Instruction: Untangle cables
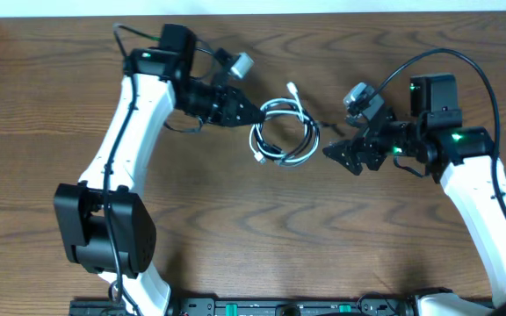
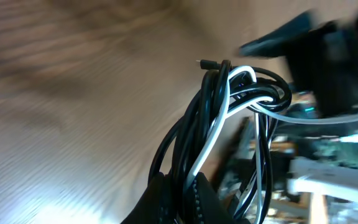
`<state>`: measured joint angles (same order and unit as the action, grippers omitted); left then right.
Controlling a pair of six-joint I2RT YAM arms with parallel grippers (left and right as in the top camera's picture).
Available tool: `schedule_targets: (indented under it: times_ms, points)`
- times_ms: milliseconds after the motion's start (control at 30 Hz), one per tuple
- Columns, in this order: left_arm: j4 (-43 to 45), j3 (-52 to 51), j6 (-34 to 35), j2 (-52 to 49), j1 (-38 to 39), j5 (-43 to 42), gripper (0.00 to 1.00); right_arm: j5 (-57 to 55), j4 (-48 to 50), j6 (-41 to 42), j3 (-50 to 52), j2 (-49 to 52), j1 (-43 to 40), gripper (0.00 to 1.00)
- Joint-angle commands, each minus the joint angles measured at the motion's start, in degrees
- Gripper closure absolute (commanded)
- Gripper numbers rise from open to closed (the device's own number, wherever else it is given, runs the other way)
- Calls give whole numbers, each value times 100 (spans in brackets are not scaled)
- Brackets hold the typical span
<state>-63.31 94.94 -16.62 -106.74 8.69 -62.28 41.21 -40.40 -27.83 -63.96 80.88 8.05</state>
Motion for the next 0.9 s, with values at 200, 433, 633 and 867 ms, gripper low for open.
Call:
schedule_targets:
  times_ms: [200,433,633,867]
  points:
    - [-140,11,-136,-42,11,-907,93,682,662,-448,-81,411,28,18]
    - [-153,11,-85,-42,11,-710,92,678,1379,-109,-87,407,-203,34]
    - [-142,11,-72,-42,11,-87,93,1432,1606,-44,-87,275,-483,65]
    - [17,0,-68,-42,11,4,92,1703,2179,1335,-87,-203,-461,99]
